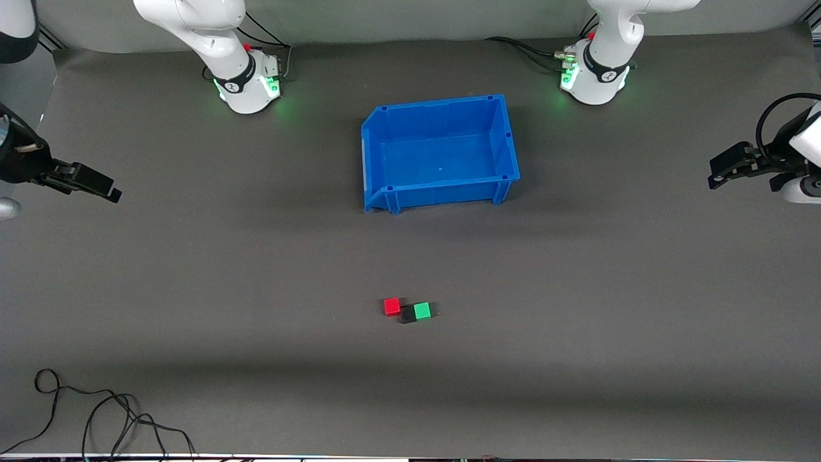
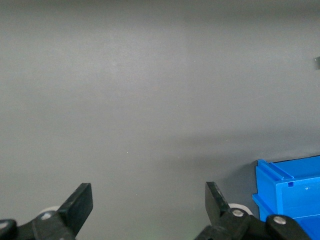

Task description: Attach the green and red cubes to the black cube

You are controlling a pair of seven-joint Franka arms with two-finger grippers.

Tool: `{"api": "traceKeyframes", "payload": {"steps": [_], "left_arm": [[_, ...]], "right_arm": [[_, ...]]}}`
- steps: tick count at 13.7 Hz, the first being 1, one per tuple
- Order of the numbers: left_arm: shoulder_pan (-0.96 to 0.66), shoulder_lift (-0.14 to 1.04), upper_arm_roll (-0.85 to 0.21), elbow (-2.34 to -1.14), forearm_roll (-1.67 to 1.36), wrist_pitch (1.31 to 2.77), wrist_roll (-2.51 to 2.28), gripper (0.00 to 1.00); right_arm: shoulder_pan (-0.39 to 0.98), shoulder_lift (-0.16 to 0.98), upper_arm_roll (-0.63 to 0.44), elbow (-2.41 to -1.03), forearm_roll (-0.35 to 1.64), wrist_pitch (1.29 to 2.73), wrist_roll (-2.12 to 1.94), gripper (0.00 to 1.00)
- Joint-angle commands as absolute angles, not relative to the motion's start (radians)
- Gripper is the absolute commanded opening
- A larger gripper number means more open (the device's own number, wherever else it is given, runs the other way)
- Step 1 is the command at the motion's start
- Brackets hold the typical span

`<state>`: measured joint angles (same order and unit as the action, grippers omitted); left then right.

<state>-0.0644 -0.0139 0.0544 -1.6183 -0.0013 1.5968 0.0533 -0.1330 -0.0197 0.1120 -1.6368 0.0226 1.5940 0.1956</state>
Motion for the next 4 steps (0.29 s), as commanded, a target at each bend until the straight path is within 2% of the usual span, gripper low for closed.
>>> {"api": "traceKeyframes", "payload": {"steps": [1,4], "left_arm": [[-0.067,-0.014,0.054,-1.615,0.015,1.591,0.051,1.00],[-0.067,-0.012,0.054,-1.615,0.015,1.594,0.048,1.00]], "right_arm": [[-0.149,-0.035,0.130,-1.654,-0.005,1.605,0.189,1.00],[-0.149,-0.035,0.130,-1.651,-0.005,1.605,0.187,1.00]]}}
